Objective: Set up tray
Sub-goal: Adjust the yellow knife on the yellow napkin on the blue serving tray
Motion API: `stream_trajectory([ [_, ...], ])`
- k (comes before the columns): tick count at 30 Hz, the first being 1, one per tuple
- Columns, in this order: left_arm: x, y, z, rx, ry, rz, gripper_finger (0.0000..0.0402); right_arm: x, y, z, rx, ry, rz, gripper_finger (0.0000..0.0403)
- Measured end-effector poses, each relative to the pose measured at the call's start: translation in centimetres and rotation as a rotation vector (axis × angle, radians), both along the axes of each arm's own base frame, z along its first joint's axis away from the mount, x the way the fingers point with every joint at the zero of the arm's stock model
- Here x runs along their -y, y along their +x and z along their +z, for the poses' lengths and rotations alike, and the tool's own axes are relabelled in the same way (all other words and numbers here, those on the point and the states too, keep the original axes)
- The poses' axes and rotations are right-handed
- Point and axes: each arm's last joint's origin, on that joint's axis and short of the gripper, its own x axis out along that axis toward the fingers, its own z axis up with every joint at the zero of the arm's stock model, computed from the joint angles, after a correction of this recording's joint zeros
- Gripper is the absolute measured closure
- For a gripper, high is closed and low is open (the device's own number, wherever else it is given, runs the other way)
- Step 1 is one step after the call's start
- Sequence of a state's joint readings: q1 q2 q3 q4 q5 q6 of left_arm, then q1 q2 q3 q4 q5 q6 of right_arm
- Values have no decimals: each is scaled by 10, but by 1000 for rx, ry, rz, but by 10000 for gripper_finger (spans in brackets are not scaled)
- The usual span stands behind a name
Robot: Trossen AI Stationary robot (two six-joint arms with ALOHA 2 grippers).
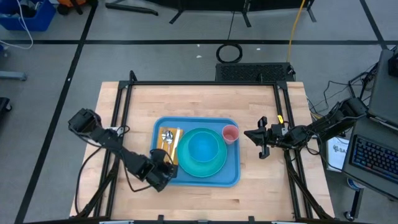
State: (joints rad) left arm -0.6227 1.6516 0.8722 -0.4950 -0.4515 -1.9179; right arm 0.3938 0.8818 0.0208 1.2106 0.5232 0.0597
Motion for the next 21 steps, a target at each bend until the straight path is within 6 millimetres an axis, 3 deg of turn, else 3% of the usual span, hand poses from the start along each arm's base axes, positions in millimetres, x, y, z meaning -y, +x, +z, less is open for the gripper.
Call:
stream_trajectory([
  [21,25,-18,6,192,237,-65,326,0,0,0,0,0,0,403],
])
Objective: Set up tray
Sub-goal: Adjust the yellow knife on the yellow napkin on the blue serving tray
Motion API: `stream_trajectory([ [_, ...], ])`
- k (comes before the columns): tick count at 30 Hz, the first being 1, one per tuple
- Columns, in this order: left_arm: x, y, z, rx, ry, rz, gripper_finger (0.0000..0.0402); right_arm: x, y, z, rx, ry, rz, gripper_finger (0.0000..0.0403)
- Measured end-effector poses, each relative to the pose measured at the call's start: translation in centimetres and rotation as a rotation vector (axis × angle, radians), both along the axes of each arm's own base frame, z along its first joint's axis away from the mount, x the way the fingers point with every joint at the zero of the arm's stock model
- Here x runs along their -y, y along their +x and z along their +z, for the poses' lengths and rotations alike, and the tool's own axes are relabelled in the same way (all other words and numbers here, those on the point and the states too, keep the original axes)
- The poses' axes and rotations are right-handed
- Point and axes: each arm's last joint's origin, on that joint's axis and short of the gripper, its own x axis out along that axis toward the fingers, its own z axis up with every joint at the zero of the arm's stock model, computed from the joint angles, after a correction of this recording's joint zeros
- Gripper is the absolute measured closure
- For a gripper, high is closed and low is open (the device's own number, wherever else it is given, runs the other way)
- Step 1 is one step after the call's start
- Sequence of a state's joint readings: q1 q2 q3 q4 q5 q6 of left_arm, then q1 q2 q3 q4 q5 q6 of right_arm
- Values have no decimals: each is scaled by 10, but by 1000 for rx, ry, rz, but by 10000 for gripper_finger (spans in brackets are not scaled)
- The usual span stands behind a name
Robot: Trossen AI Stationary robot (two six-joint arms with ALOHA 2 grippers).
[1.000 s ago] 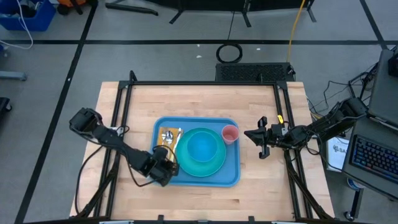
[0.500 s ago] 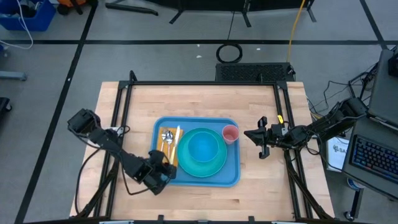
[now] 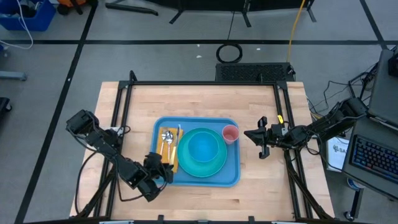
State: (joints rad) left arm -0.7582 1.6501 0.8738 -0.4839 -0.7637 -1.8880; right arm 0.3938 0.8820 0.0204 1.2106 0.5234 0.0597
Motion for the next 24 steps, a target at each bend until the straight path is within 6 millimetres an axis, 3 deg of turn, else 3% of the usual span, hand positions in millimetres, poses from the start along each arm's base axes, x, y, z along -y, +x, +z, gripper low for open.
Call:
stream_trajectory([
  [14,-5,-9,-5,-122,-101,80,326,0,0,0,0,0,0,403],
  [24,-18,-8,-10,-340,-289,196,326,0,0,0,0,0,0,403],
])
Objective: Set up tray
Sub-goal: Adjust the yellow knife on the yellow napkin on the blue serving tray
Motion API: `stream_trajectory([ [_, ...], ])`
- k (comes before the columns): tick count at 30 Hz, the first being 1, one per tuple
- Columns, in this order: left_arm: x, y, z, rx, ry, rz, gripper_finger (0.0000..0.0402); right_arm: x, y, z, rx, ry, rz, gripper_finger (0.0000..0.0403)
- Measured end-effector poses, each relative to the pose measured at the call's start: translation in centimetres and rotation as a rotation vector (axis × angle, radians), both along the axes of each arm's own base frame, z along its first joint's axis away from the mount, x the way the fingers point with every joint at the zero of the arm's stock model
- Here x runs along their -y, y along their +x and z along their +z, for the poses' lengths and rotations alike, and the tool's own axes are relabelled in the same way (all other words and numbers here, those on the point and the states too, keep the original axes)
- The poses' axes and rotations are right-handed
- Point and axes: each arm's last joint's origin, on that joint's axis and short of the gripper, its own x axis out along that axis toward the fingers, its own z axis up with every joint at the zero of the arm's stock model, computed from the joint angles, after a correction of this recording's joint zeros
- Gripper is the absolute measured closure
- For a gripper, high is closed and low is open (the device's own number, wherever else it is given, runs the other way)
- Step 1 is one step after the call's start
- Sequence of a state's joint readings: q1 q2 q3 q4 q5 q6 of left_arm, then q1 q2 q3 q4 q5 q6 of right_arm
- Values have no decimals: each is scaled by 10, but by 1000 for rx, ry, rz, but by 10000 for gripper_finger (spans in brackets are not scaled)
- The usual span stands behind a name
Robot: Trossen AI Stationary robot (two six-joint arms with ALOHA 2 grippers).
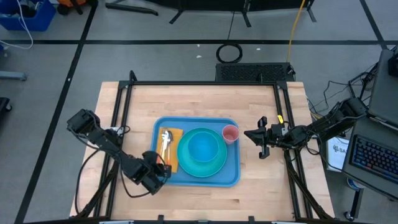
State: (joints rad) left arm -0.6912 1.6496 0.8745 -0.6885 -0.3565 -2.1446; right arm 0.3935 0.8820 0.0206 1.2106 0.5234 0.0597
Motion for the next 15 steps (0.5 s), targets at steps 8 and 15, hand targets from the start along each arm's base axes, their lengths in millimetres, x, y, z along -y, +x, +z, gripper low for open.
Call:
stream_trajectory([
  [8,-14,7,0,-112,-96,32,326,0,0,0,0,0,0,403],
  [15,-20,10,1,-157,-150,74,326,0,0,0,0,0,0,403],
])
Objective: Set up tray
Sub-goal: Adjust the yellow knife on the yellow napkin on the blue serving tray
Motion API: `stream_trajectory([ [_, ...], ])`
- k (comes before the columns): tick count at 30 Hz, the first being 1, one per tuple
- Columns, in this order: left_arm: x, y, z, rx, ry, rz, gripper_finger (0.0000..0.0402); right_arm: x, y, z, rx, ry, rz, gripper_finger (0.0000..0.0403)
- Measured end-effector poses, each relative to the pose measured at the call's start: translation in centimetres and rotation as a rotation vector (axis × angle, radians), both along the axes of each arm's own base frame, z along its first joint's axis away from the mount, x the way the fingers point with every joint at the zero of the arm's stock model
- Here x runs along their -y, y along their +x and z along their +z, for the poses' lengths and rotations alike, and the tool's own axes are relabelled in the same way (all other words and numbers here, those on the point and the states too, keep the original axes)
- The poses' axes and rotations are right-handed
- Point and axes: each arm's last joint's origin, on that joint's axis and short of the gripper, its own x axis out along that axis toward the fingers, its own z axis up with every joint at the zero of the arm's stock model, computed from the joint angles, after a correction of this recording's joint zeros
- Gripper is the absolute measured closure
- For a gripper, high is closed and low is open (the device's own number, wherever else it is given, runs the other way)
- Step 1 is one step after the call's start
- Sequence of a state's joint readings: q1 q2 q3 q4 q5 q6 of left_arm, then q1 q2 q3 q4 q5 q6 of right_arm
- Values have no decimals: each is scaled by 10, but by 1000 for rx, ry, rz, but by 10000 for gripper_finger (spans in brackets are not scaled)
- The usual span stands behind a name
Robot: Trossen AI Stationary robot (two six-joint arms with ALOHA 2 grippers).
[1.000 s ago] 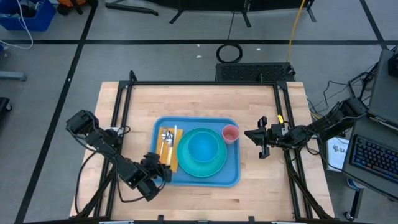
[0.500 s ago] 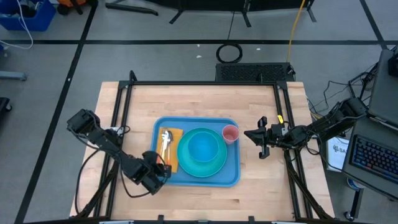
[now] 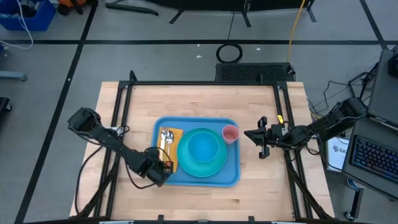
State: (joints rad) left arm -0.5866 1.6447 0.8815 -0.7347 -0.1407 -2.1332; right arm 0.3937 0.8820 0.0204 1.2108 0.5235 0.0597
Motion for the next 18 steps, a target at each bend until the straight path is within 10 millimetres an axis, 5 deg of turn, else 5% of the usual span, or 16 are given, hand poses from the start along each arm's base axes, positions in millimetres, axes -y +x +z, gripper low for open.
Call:
stream_trajectory([
  [8,4,9,23,-33,41,-61,326,0,0,0,0,0,0,403],
  [13,12,26,27,32,149,-209,326,0,0,0,0,0,0,403],
  [18,19,26,22,49,190,-156,326,0,0,-1,-11,-4,0,403],
])
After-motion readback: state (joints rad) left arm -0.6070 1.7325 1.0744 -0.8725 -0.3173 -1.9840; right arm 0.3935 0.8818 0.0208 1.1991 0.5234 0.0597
